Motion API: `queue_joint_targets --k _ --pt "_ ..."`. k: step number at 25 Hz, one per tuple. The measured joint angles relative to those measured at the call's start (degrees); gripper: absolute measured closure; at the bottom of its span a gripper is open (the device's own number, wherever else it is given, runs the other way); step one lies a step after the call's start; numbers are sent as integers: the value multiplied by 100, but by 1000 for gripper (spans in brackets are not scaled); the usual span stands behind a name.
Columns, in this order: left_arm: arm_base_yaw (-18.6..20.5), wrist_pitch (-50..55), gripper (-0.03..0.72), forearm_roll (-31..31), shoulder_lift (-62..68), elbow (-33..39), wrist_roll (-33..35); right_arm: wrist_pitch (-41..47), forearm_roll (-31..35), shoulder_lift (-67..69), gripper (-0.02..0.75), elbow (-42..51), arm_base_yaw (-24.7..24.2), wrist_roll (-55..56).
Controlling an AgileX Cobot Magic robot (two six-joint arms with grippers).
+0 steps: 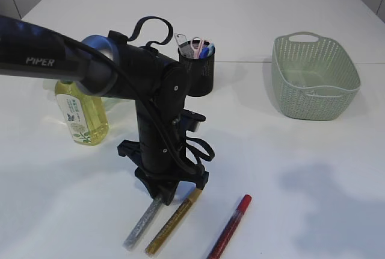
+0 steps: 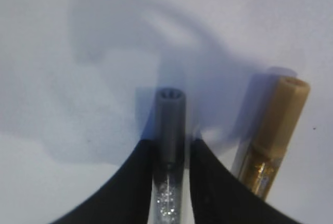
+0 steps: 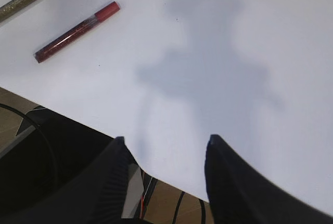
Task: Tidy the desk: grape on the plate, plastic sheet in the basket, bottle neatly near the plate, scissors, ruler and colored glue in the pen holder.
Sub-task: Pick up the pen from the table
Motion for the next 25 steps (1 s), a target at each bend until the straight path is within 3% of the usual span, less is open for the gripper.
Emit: queue_joint_targets --k 6,25 --pt "0 -8 561 -10 0 0 9 0 0 0 354 0 0 0" --pt "0 99 563 0 -96 0 129 0 0 0 354 0 0 0"
